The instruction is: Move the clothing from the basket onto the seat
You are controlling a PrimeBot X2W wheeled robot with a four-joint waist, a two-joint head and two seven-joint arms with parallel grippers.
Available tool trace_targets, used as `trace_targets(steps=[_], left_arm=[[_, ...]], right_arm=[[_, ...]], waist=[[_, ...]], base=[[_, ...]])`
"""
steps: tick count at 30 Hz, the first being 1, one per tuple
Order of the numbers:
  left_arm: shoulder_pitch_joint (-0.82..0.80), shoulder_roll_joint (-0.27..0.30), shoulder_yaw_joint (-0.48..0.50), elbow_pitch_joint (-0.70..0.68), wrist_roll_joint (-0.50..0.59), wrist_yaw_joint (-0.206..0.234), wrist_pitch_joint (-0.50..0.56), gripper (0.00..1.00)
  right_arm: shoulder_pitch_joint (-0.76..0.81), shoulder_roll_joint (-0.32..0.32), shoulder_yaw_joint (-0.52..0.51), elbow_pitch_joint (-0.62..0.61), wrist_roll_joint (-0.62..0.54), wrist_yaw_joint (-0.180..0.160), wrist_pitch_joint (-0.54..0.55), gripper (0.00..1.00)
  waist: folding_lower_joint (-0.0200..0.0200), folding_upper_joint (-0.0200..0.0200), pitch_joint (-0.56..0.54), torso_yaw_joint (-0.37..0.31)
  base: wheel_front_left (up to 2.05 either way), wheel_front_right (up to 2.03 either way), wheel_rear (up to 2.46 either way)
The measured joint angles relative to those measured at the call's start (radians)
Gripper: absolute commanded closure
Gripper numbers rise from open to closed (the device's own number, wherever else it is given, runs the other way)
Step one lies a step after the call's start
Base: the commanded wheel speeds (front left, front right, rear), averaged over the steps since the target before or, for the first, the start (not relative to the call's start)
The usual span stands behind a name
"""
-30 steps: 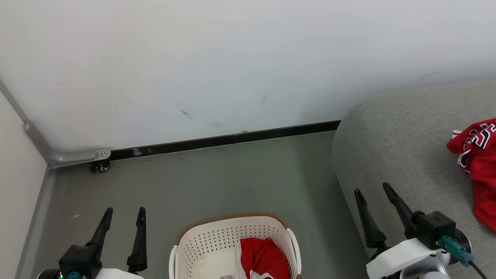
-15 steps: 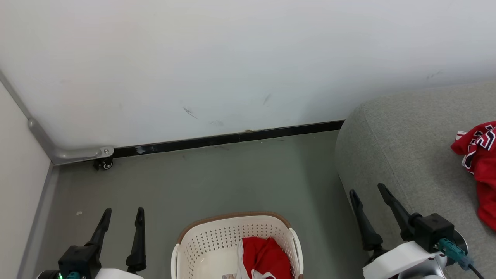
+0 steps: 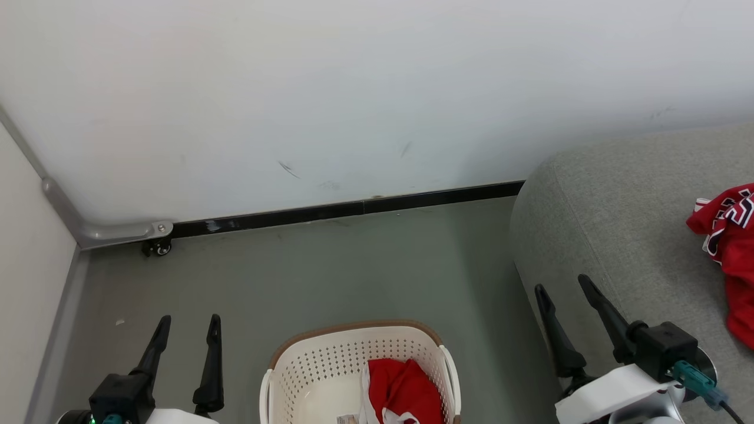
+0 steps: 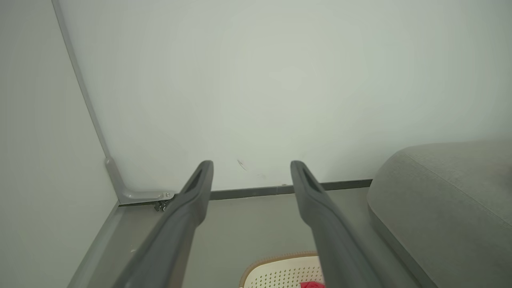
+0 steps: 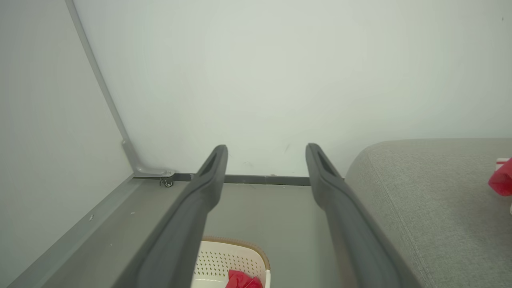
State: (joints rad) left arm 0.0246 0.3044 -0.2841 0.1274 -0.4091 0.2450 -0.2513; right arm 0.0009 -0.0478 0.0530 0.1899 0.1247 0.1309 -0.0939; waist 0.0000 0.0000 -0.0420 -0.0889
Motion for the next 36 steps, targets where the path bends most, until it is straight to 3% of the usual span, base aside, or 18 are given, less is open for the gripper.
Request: trace_targets(steps=[14, 36], left_arm=[[-0.032, -0.005, -0.056, 0.031, 0.002, -0.087, 0.0, 0.0], [-0.089, -0.036, -0.089, 0.068, 0.019, -0.131, 0.0, 0.0]], right_arm=[[0.044, 0.003, -0.082, -0.04, 0.0, 0.0, 0.002, 0.0], [0.065, 0.006, -0.092, -0.101, 0.0, 0.0, 0.021, 0.0]], waist=[[0.0, 0.0, 0.009, -0.035], [0.0, 0.0, 0.035, -0.159]], base=[[0.0, 0.0, 0.0], [0.0, 0.0, 0.0]])
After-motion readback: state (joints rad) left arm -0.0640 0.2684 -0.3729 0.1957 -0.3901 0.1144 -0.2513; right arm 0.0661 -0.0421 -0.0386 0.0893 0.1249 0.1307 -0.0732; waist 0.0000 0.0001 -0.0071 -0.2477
